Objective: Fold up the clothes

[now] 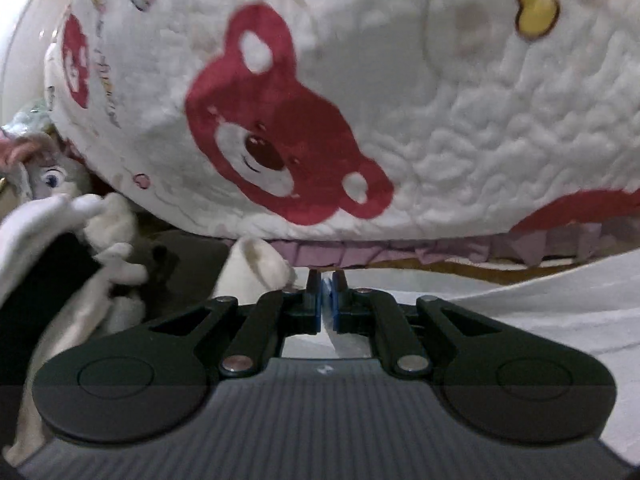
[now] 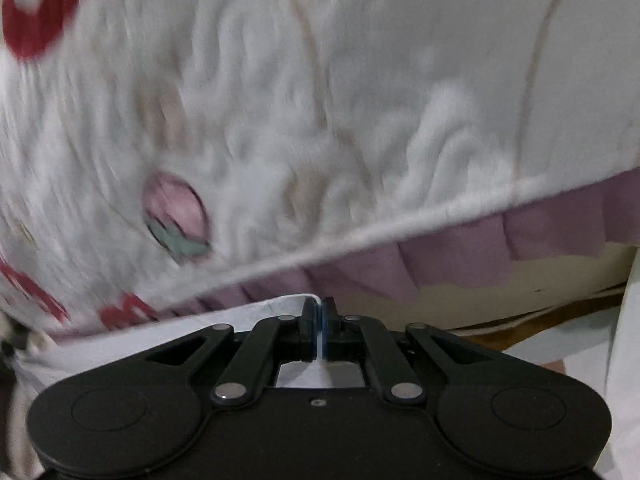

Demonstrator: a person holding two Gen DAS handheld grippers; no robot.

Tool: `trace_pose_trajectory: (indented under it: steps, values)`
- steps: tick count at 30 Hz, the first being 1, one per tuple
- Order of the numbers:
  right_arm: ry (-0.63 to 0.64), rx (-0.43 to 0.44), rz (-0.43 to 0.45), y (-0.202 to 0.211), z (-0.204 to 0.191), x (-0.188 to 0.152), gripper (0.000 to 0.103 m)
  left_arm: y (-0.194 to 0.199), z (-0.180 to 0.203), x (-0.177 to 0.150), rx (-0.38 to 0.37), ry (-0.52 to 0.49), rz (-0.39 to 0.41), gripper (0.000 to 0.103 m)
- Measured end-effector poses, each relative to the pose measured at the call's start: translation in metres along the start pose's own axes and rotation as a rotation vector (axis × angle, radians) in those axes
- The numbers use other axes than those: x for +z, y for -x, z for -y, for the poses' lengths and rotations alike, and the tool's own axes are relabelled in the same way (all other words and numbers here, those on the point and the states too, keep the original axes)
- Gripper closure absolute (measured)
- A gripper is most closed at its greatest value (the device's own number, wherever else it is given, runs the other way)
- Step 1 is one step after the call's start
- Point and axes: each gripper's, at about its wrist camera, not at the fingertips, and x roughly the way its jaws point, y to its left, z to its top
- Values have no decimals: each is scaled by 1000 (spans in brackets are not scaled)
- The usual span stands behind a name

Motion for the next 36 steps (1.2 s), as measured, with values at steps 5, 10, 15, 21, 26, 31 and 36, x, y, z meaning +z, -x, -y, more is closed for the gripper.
trace_pose_trajectory:
  steps: [5,10,15,21,26,31,36]
  values:
    - [120,3,25,-22,-7,0,100,-34,0,2,7,17,-8,97]
    - [178,4,40,-42,-9,-5,89,-56,-13,-3,-58,162,-57,39]
    - [155,-5,32,-40,-1,-7,63,-57,-21,-31,-200,194,-35,39]
    - [115,30,-37,-23,3,-15,61,-26,-52,-94,-344,218,-104,38]
    - [128,25,-170,-10,-7,-30,61,15,-86,-159,-437,259,-177,37]
    - [64,29,-251,13,-14,-44,61,66,-102,-217,-465,229,-274,37]
    - [294,97,-299,63,-42,-74,61,125,-101,-261,-468,215,-254,33]
